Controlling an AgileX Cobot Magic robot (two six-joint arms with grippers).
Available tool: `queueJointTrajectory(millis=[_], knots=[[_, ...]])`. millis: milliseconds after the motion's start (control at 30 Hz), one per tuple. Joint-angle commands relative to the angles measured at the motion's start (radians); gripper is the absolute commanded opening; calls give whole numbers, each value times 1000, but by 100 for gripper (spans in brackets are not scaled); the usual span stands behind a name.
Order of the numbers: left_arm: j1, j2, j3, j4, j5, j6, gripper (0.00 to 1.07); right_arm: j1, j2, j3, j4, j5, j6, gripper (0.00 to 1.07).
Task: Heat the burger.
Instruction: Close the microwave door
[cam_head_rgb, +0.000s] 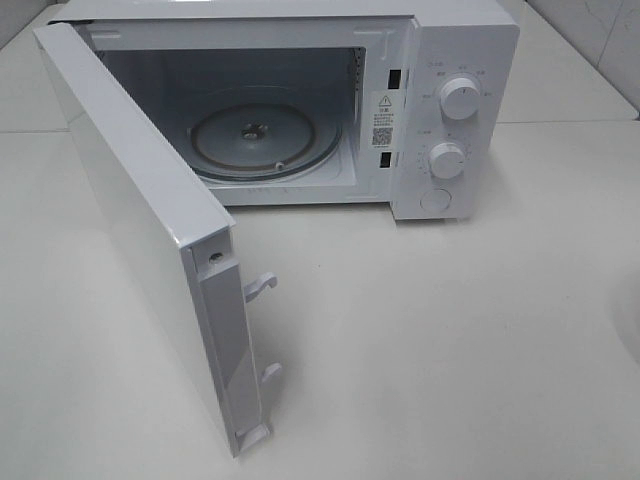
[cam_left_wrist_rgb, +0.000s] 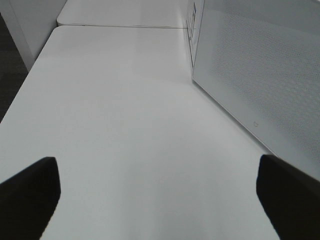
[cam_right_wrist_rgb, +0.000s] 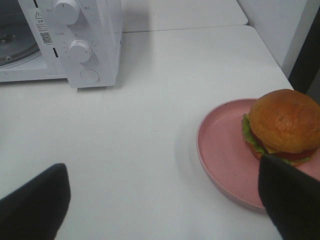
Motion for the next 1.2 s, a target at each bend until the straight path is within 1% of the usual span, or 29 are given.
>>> queueJointTrajectory(millis=[33, 67, 133, 167, 200, 233, 300, 333, 367, 400, 433, 467, 500, 533, 567, 600, 633, 800, 1200], knots=[[2, -5, 3, -4, 3, 0, 101, -5, -30, 0, 8, -6, -15, 97], [2, -5, 3, -4, 3, 0, 101, -5, -30, 0, 8, -6, -15, 97], [2, -5, 3, -4, 3, 0, 101, -5, -30, 0, 8, -6, -15, 92], [2, -5, 3, -4, 3, 0, 101, -5, -30, 0, 8, -6, -15, 92], [2, -5, 3, -4, 3, 0, 101, -5, -30, 0, 8, -6, -15, 87], [2, -5, 3, -4, 3, 0, 101, -5, -30, 0, 8, -6, -15, 87], [2, -5, 3, -4, 3, 0, 101, -5, -30, 0, 8, -6, -15, 77], [2, -5, 3, -4, 3, 0, 101, -5, -30, 0, 8, -6, -15, 77], [2, -5, 3, -4, 3, 0, 101, -5, -30, 0, 8, -6, -15, 70], [2, -5, 3, -4, 3, 0, 101, -5, -30, 0, 8, -6, -15, 70], [2, -5, 3, -4, 3, 0, 101, -5, -30, 0, 8, -6, -15, 63], [2, -5, 3, -4, 3, 0, 101, -5, -30, 0, 8, -6, -15, 60], [2, -5, 3, -4, 3, 0, 101, -5, -30, 0, 8, -6, -15, 60], [2, -5, 3, -4, 3, 0, 101, -5, -30, 0, 8, -6, -15, 55], [2, -5, 3, -4, 3, 0, 101, -5, -30, 0, 8, -6, -15, 52], [2, -5, 3, -4, 3, 0, 101, -5, -30, 0, 8, -6, -15, 52], [2, -5, 3, -4, 3, 0, 101, -5, -30, 0, 8, -6, -15, 49], [2, -5, 3, -4, 3, 0, 101, -5, -30, 0, 8, -6, -15, 44], [2, -5, 3, -4, 3, 0, 101, -5, -30, 0, 8, -6, -15, 44]])
